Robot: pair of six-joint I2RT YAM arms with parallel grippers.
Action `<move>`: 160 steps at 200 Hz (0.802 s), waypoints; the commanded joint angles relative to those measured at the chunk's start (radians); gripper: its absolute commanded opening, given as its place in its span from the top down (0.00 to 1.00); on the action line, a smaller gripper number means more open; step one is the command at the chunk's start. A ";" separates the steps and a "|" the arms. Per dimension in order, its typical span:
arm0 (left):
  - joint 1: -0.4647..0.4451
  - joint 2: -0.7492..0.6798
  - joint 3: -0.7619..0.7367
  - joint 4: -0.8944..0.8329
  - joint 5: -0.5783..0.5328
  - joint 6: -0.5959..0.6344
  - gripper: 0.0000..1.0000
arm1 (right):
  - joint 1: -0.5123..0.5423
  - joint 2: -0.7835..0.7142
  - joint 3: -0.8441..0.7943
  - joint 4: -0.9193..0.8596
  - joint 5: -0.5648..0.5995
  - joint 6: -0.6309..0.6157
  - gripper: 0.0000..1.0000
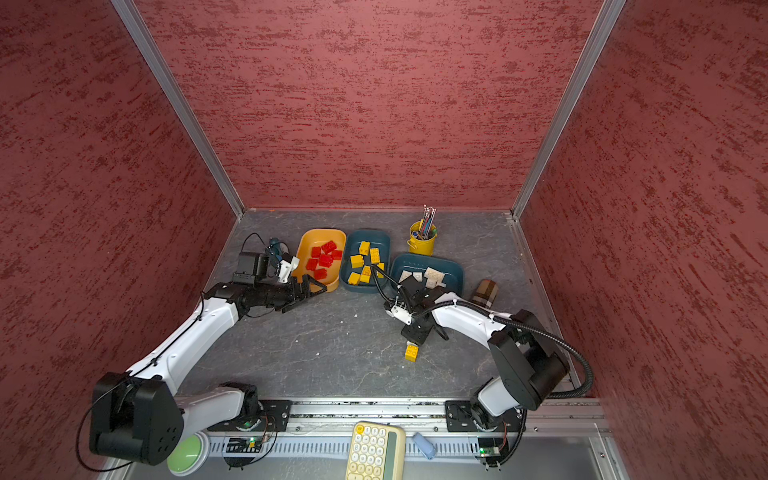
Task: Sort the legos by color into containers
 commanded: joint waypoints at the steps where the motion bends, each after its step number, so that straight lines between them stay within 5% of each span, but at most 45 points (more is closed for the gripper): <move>1: -0.011 0.016 0.031 0.012 -0.005 0.001 0.00 | 0.027 -0.024 -0.021 -0.044 -0.012 -0.046 0.39; 48: -0.024 0.028 0.040 0.010 -0.014 0.002 0.01 | 0.063 -0.090 -0.048 -0.049 -0.011 -0.071 0.34; 160: -0.030 0.020 0.034 -0.002 -0.028 0.009 0.01 | 0.066 0.010 -0.041 0.017 0.119 -0.054 0.32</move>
